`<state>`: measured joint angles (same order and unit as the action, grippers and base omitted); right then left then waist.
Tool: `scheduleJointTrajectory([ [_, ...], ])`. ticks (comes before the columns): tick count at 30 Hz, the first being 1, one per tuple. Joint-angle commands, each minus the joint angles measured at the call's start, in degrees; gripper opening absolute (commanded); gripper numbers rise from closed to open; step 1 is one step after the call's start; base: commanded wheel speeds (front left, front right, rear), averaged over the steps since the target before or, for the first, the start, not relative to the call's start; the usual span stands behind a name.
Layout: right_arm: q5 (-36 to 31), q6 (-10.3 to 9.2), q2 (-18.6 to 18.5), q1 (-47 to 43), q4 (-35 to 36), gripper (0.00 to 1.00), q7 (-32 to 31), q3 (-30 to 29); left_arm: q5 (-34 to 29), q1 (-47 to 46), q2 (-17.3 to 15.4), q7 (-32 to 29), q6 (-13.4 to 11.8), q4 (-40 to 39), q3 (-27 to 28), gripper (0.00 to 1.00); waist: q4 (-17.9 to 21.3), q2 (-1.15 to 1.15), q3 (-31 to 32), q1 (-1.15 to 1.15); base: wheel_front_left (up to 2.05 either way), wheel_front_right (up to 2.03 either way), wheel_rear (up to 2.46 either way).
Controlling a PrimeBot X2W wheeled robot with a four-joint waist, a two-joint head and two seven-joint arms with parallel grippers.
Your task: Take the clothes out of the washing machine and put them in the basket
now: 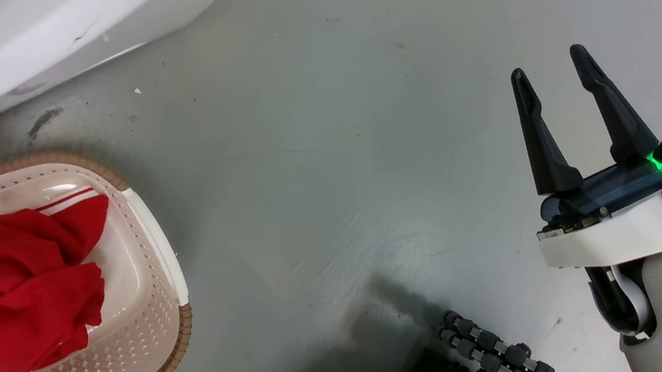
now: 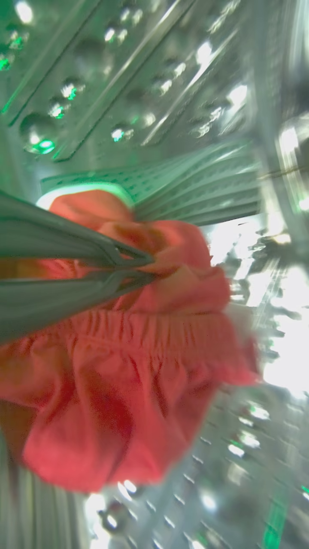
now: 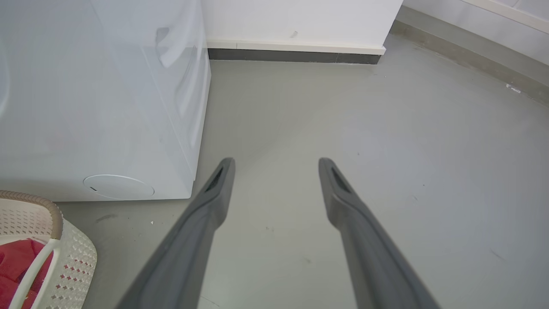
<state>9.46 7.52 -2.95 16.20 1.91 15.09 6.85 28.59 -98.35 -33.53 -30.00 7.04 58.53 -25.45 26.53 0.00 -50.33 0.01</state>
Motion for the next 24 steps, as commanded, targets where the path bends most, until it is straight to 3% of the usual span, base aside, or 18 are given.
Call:
scheduleJointTrajectory([
  [1, -0.38, -0.06, 0.14, 1.05, -0.12, 1.00, 0.12, 0.16, 0.22, -0.66, -0.28, 2.02, 0.21, -0.15, -0.11, 0.00, 0.08, 0.00, 0.57, -0.01, 0.00, 0.00, 0.00],
  [10, -3.82, -0.06, 0.13, 1.65, -1.12, 1.00, 0.11, -1.96, 3.34, 5.39, 0.85, 15.58, 0.39, 1.20, -0.21, 0.00, -2.90, 0.00, 5.92, -0.01, 0.00, 0.00, 0.00],
  [24, -10.85, -0.06, 0.09, -2.12, -3.37, 1.00, 0.11, -5.26, 13.70, 27.26, 4.67, 31.97, 0.42, -2.86, -5.29, 0.00, -12.04, 0.00, 20.31, -0.01, 0.00, 0.00, 0.00],
])
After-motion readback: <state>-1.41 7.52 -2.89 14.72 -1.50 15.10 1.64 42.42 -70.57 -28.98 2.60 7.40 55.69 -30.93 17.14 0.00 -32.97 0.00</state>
